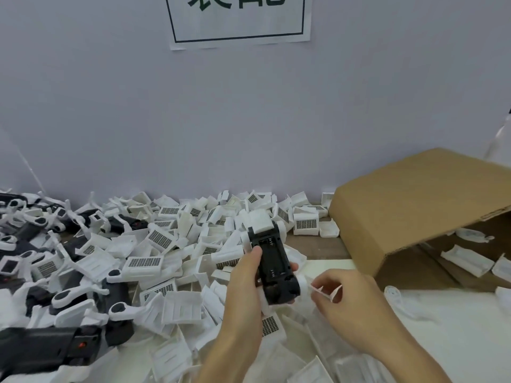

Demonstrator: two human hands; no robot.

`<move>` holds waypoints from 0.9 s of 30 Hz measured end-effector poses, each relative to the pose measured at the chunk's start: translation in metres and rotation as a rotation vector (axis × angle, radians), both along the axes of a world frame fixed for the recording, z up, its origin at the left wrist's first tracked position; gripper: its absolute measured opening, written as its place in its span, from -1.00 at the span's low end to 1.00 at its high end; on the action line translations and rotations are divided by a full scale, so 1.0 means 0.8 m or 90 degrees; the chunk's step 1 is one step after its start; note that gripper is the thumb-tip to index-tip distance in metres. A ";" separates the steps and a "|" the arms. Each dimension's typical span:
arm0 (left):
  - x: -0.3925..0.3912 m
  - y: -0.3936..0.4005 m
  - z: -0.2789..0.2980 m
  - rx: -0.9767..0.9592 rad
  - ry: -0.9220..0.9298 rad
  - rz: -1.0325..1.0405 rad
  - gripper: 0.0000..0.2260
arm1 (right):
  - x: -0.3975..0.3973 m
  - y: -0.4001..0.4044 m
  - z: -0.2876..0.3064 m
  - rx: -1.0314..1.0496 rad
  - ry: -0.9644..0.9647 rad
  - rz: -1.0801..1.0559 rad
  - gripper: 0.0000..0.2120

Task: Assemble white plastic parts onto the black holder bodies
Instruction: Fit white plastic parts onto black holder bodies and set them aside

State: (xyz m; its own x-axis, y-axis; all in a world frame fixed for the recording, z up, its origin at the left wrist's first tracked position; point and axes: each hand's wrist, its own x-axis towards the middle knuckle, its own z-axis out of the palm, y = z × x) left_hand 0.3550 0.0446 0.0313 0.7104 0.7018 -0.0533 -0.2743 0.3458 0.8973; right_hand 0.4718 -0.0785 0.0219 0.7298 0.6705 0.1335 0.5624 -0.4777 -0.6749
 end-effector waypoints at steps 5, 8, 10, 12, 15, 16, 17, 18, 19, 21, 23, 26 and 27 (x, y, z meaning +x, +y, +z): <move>0.005 -0.012 0.008 -0.018 0.022 0.070 -0.73 | -0.008 -0.003 0.015 0.106 -0.026 0.060 -0.71; 0.008 -0.016 0.007 -0.042 0.021 0.093 -0.79 | -0.024 -0.001 0.029 0.193 0.036 0.123 -0.65; 0.006 -0.016 0.008 -0.068 -0.007 0.104 -0.75 | -0.039 0.004 0.029 0.194 0.004 0.138 -0.44; 0.004 -0.015 0.005 -0.059 -0.021 0.116 -0.67 | -0.048 0.011 0.023 0.167 -0.045 0.130 -0.26; 0.000 -0.019 0.001 -0.016 -0.023 0.114 -0.58 | -0.054 0.018 0.018 0.149 -0.057 0.115 -0.24; 0.000 -0.020 0.000 0.000 -0.021 0.112 -0.57 | -0.054 0.018 0.018 0.148 -0.062 0.106 -0.28; 0.000 -0.021 -0.001 0.018 -0.020 0.106 -0.60 | -0.053 0.019 0.018 0.146 -0.063 0.093 -0.31; 0.000 -0.022 -0.001 0.036 -0.017 0.097 -0.64 | -0.052 0.018 0.019 0.149 -0.059 0.082 -0.34; 0.000 -0.023 -0.001 0.053 -0.013 0.085 -0.67 | -0.052 0.017 0.020 0.156 -0.050 0.075 -0.36; 0.001 -0.024 -0.001 0.077 -0.010 0.071 -0.69 | -0.052 0.016 0.022 0.167 -0.035 0.072 -0.43; 0.001 -0.025 -0.001 0.095 -0.005 0.074 -0.68 | -0.055 0.016 0.023 0.172 -0.020 0.087 -0.53; 0.000 -0.026 0.000 0.114 0.006 0.072 -0.66 | -0.059 0.016 0.028 0.191 -0.012 0.119 -0.68; 0.000 -0.026 0.001 0.120 0.007 0.070 -0.65 | -0.060 0.016 0.030 0.193 -0.019 0.117 -0.70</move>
